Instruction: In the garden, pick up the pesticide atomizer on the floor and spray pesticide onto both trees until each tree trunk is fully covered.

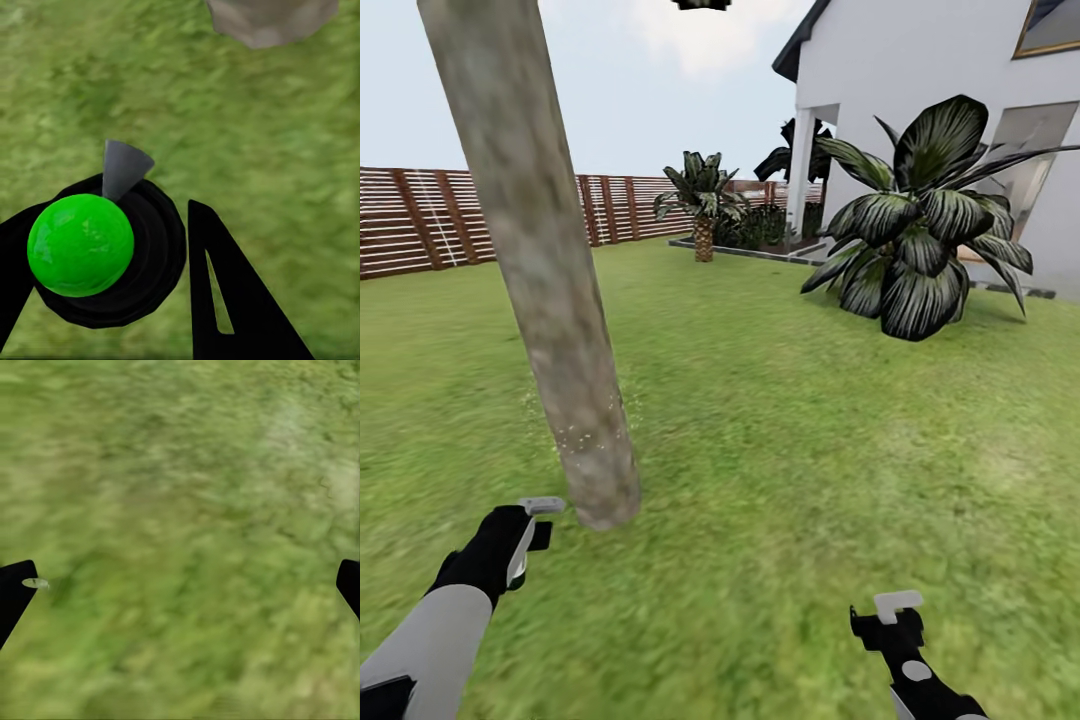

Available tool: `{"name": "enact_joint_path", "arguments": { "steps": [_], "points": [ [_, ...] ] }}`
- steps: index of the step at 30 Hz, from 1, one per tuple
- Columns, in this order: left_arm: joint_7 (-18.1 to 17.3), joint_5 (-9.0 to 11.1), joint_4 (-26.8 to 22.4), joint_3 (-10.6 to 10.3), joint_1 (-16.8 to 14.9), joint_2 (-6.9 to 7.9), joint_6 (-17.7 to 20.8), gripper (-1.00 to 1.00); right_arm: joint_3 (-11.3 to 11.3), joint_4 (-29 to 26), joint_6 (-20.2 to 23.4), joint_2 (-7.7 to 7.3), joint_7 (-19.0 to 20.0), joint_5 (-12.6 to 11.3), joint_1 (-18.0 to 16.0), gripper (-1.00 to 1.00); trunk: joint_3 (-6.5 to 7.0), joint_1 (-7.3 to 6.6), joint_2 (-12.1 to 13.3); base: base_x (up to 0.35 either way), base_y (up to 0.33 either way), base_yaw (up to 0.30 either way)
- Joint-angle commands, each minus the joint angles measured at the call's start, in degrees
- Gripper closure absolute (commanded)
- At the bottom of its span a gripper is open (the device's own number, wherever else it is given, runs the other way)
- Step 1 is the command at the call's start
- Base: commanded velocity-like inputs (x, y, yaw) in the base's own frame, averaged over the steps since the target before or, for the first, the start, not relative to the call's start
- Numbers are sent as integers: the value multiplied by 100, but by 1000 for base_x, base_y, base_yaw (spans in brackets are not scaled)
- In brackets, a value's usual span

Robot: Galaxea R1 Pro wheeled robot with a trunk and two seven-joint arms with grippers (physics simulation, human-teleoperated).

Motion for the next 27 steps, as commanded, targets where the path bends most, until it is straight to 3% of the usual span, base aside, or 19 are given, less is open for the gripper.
{"name": "enact_joint_path", "arguments": {
  "steps": [1, 8, 21, 27],
  "points": [
    [3, -25, -2, 10, -5, -23, 25, 100, -38, 7, -24, 1, -20, 58, -5, -100, -5, 0, -2, 153, -122, 49],
    [11, -33, 4, 4, 1, -136, 26, 100, -46, 6, -33, -27, -25, 56, -5, -100, -5, 0, -2, 213, -178, 8],
    [18, -26, -25, 18, 1, -152, 26, 100, -46, 6, -25, -26, -31, 56, -5, -100, -5, 0, -2, 172, -229, 1],
    [26, -25, -39, 16, 1, -152, 26, 100, -46, 6, -25, -25, -31, 56, -5, -100, -5, 0, -2, 106, -255, 205]
  ]
}}
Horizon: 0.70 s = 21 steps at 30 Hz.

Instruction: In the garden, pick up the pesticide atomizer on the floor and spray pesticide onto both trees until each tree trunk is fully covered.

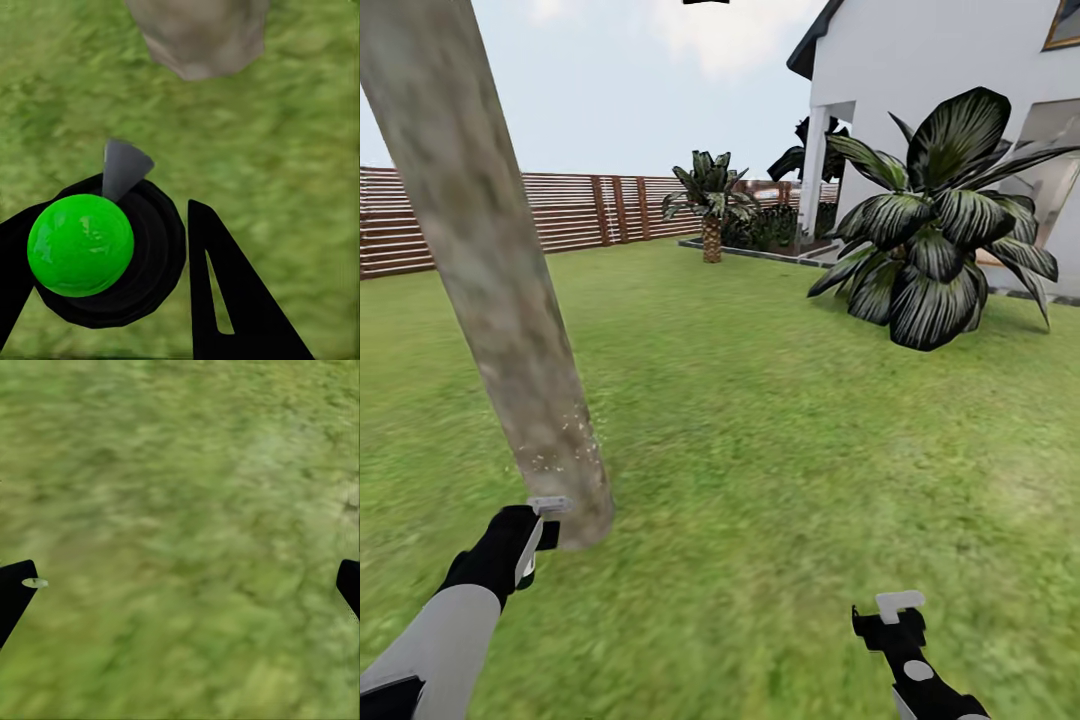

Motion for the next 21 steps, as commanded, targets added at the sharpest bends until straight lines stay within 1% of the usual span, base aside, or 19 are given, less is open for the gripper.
{"name": "enact_joint_path", "arguments": {
  "steps": [1, 6, 8, 9, 12, 21],
  "points": [
    [0, -22, -13, 10, -5, -4, 24, 100, -38, 9, -23, 1, -16, 60, -4, -100, -5, -1, -2, 21, -269, 272],
    [1, -17, -42, 6, -46, -16, 34, 100, -38, 9, -23, 1, -16, 60, -4, -100, -5, -1, -2, 3, -272, 275],
    [1, -19, -43, 6, -70, -60, 49, 100, -38, 9, -23, 1, -16, 60, -4, -100, -5, -1, -2, 0, -273, 276],
    [6, -23, -43, 0, -85, -135, 56, 100, -38, 9, -23, 1, -16, 60, -4, -100, -5, -1, -2, 15, -273, 276],
    [9, -26, -48, -3, -95, -196, 59, 100, -38, 9, -23, 1, -16, 60, -4, -100, -5, -1, -2, 106, -262, 243],
    [9, -31, -61, -3, -102, -215, 60, 100, -38, 9, -23, 1, -16, 60, -4, -100, -5, -1, -2, 213, -215, 24]
  ]
}}
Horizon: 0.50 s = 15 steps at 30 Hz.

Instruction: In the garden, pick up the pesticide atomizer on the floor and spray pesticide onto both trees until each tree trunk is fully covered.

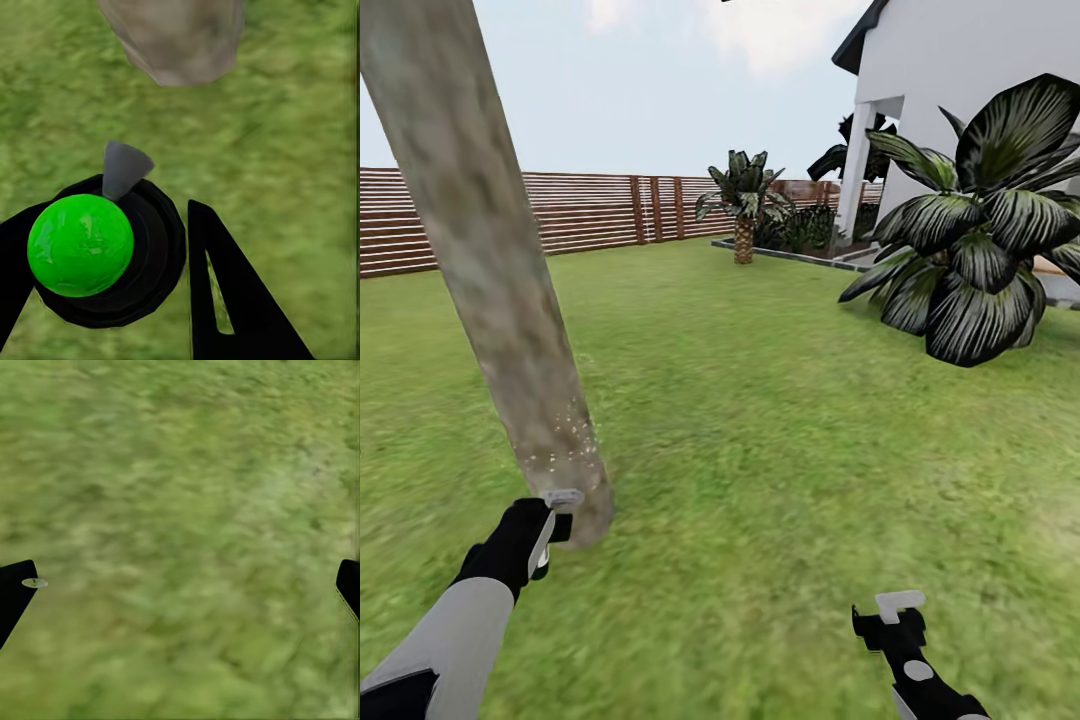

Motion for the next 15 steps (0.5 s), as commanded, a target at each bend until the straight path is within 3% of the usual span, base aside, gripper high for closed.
{"name": "enact_joint_path", "arguments": {
  "steps": [1, 6, 9, 15],
  "points": [
    [1, -22, -9, 9, -4, -3, 29, 100, -37, 10, -23, 1, -17, 60, -5, -100, -5, 2, -2, 239, -183, 59],
    [-9, -15, -287, 7, -12, -20, 59, 100, -37, 10, -23, 1, -17, 60, -5, -100, -5, 2, -2, 114, -76, 205],
    [-10, -21, -546, -5, -52, -149, 166, 100, -37, 10, -23, 1, -17, 60, -5, -100, -5, 2, -2, 10, -6, 270],
    [-21, -32, -620, -15, -557, -195, 676, 100, -37, 10, -23, 1, -17, 60, -5, -100, -5, 2, -2, 1, 0, 276]
  ]
}}
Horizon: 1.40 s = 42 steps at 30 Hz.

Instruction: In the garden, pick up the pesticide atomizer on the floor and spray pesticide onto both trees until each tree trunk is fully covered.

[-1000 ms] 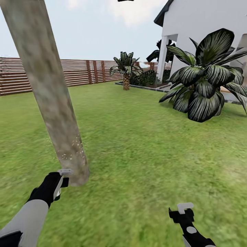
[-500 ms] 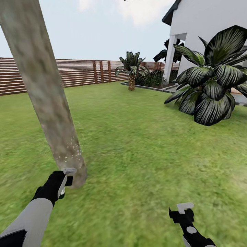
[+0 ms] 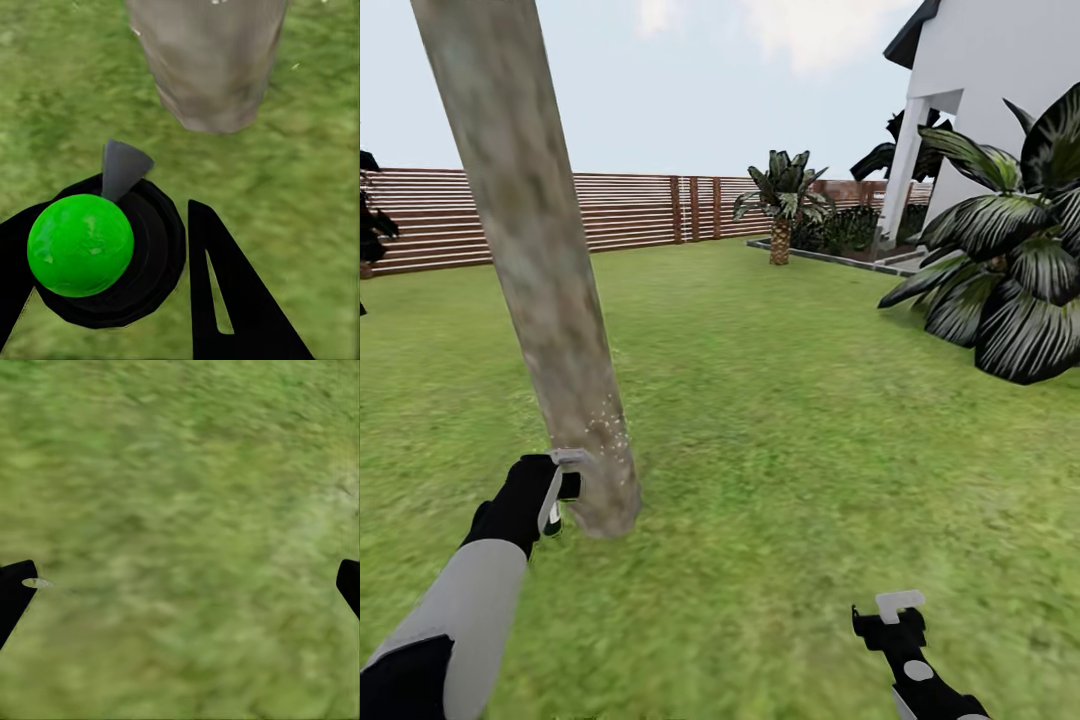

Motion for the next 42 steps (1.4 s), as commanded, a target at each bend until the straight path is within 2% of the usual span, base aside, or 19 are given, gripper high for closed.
{"name": "enact_joint_path", "arguments": {
  "steps": [1, 4, 8, 14, 25, 42],
  "points": [
    [10, -5, -3, 5, -52, -5, 47, 100, -36, 9, -23, 1, -18, 61, -5, -100, -6, -1, -2, 0, 0, 276],
    [2, -5, -5, 4, -225, -26, 281, 100, -36, 9, -23, 1, -18, 61, -5, -100, -6, -1, -2, 0, 0, 160],
    [-1, -18, -5, -2, -232, -8, 359, 100, -36, 9, -25, -4, -18, 61, -5, -100, -6, -1, -2, 0, 0, 22],
    [-2, -28, -5, 0, -189, 97, 369, 100, -36, 9, -25, -3, -18, 61, -5, -100, -6, -1, -2, 33, 28, 1],
    [-2, -23, -5, -9, -166, 81, 366, 100, -36, 9, -23, 1, -18, 61, -5, -100, -6, -1, -2, 155, 145, 0],
    [7, -31, -5, -21, -165, 74, 366, 100, -36, 9, -23, 1, -18, 61, -5, -100, -6, -1, -2, 1, -247, 1]
  ]
}}
